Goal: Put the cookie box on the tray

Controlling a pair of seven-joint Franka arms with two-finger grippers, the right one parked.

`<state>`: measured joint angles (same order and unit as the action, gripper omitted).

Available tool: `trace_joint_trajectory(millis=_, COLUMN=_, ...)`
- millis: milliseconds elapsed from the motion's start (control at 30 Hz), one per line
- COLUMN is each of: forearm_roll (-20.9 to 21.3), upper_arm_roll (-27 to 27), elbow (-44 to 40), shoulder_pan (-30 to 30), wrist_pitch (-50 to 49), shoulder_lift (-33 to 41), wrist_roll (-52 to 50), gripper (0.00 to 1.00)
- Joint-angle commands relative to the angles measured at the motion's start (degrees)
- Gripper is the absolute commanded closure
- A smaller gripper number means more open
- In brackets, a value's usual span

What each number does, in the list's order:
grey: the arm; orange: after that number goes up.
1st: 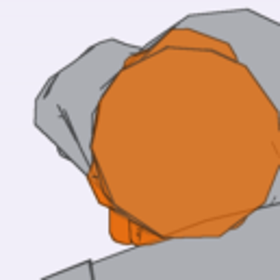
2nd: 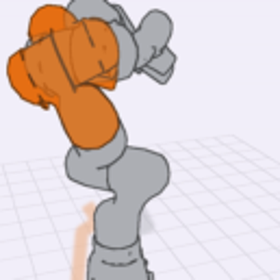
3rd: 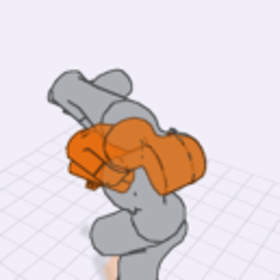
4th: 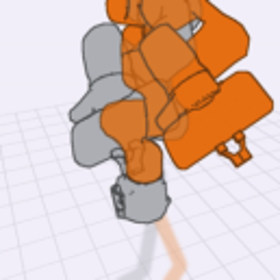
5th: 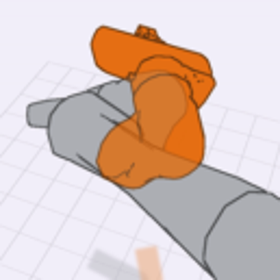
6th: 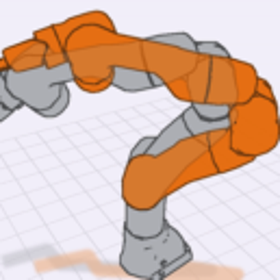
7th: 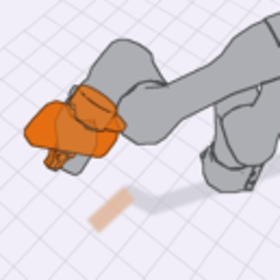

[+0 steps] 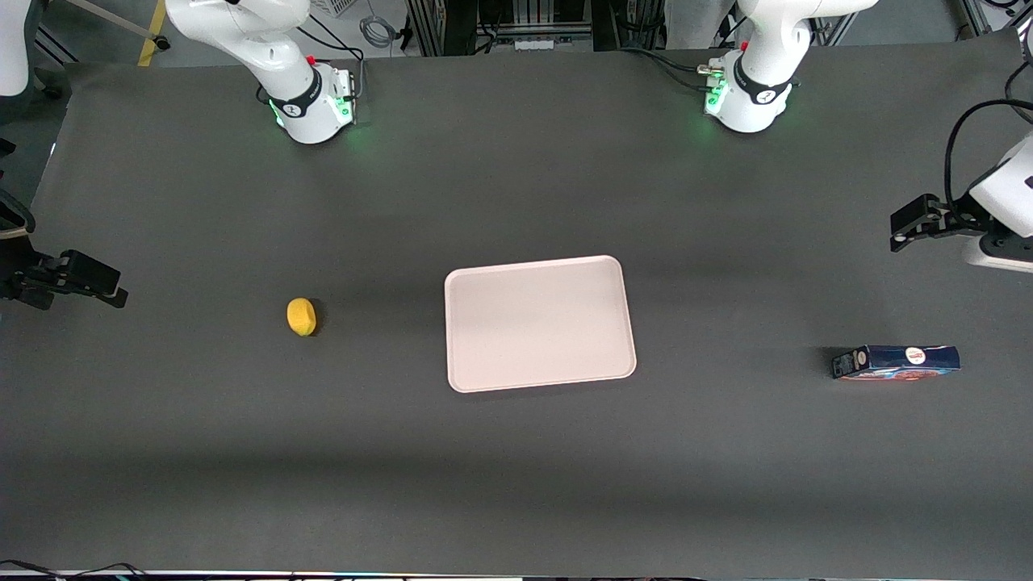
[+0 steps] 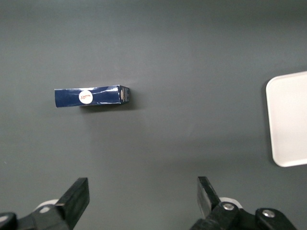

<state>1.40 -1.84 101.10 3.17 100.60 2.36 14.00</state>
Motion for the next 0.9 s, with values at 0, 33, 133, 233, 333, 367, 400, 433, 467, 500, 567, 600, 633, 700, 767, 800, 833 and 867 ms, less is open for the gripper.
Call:
trace_joint_trajectory(millis=0, forearm_roll=0.62, upper_arm_roll=0.17, elbow=-4.59, shoulder_pan=1.22, wrist_pitch=-0.84, shoulder_lift=-3.84, wrist_roll=15.85, gripper=0.0)
trace_joint_trajectory(millis=33, forearm_roll=0.62, upper_arm_roll=0.43, elbow=-5.29, shoulder_pan=1.4, wrist_pitch=-0.84, shoulder_lift=-4.63, wrist_roll=19.01, gripper=0.0)
trace_joint_trajectory(millis=133, forearm_roll=0.8, upper_arm_roll=1.31, elbow=-6.79, shoulder_pan=1.58, wrist_pitch=0.12, shoulder_lift=-6.83, wrist_roll=29.73, gripper=0.0)
trace_joint_trajectory(millis=233, forearm_roll=0.71, upper_arm_roll=2.1, elbow=-7.49, shoulder_pan=1.67, wrist_pitch=3.28, shoulder_lift=-8.86, wrist_roll=43.43, gripper=0.0)
trace_joint_trajectory(millis=333, forearm_roll=0.71, upper_arm_roll=2.72, elbow=-7.4, shoulder_pan=1.75, wrist_pitch=6.44, shoulder_lift=-10.26, wrist_roll=54.78, gripper=0.0)
trace_joint_trajectory(millis=367, forearm_roll=0.71, upper_arm_roll=2.72, elbow=-7.4, shoulder_pan=1.75, wrist_pitch=7.06, shoulder_lift=-10.62, wrist_roll=57.69, gripper=0.0)
trace_joint_trajectory(millis=400, forearm_roll=0.71, upper_arm_roll=2.72, elbow=-7.4, shoulder_pan=1.75, wrist_pitch=7.76, shoulder_lift=-10.97, wrist_roll=60.24, gripper=0.0)
trace_joint_trajectory(millis=433, forearm_roll=0.71, upper_arm_roll=2.72, elbow=-7.4, shoulder_pan=1.75, wrist_pitch=8.55, shoulder_lift=-11.14, wrist_roll=62.7, gripper=0.0)
trace_joint_trajectory(millis=467, forearm_roll=0.8, upper_arm_roll=2.72, elbow=-7.14, shoulder_pan=1.75, wrist_pitch=9.35, shoulder_lift=-11.41, wrist_roll=64.99, gripper=0.0)
trace_joint_trajectory(millis=500, forearm_roll=0.8, upper_arm_roll=2.72, elbow=-6.97, shoulder_pan=1.84, wrist_pitch=10.05, shoulder_lift=-11.5, wrist_roll=67.1, gripper=0.0)
trace_joint_trajectory(millis=567, forearm_roll=0.71, upper_arm_roll=2.72, elbow=-6.61, shoulder_pan=2.37, wrist_pitch=11.11, shoulder_lift=-11.85, wrist_roll=70.71, gripper=0.0)
trace_joint_trajectory(millis=600, forearm_roll=0.71, upper_arm_roll=2.72, elbow=-6.44, shoulder_pan=2.46, wrist_pitch=11.46, shoulder_lift=-12.11, wrist_roll=72.03, gripper=0.0)
trace_joint_trajectory(millis=633, forearm_roll=0.71, upper_arm_roll=2.72, elbow=-6.35, shoulder_pan=2.54, wrist_pitch=11.9, shoulder_lift=-12.37, wrist_roll=73.09, gripper=0.0)
trace_joint_trajectory(millis=700, forearm_roll=0.71, upper_arm_roll=2.72, elbow=-5.74, shoulder_pan=2.98, wrist_pitch=12.69, shoulder_lift=-12.9, wrist_roll=75.2, gripper=0.0)
trace_joint_trajectory(millis=767, forearm_roll=0.54, upper_arm_roll=2.72, elbow=-4.77, shoulder_pan=3.34, wrist_pitch=13.57, shoulder_lift=-13.17, wrist_roll=76.52, gripper=0.0)
trace_joint_trajectory(millis=800, forearm_roll=0.53, upper_arm_roll=2.81, elbow=-4.25, shoulder_pan=3.51, wrist_pitch=14.09, shoulder_lift=-13.17, wrist_roll=76.7, gripper=0.0)
trace_joint_trajectory(millis=833, forearm_roll=0.45, upper_arm_roll=2.81, elbow=-3.63, shoulder_pan=3.86, wrist_pitch=14.45, shoulder_lift=-13.25, wrist_roll=76.79, gripper=0.0)
trace_joint_trajectory(millis=867, forearm_roll=0.36, upper_arm_roll=2.89, elbow=-3.02, shoulder_pan=4.3, wrist_pitch=14.89, shoulder_lift=-13.34, wrist_roll=76.79, gripper=0.0)
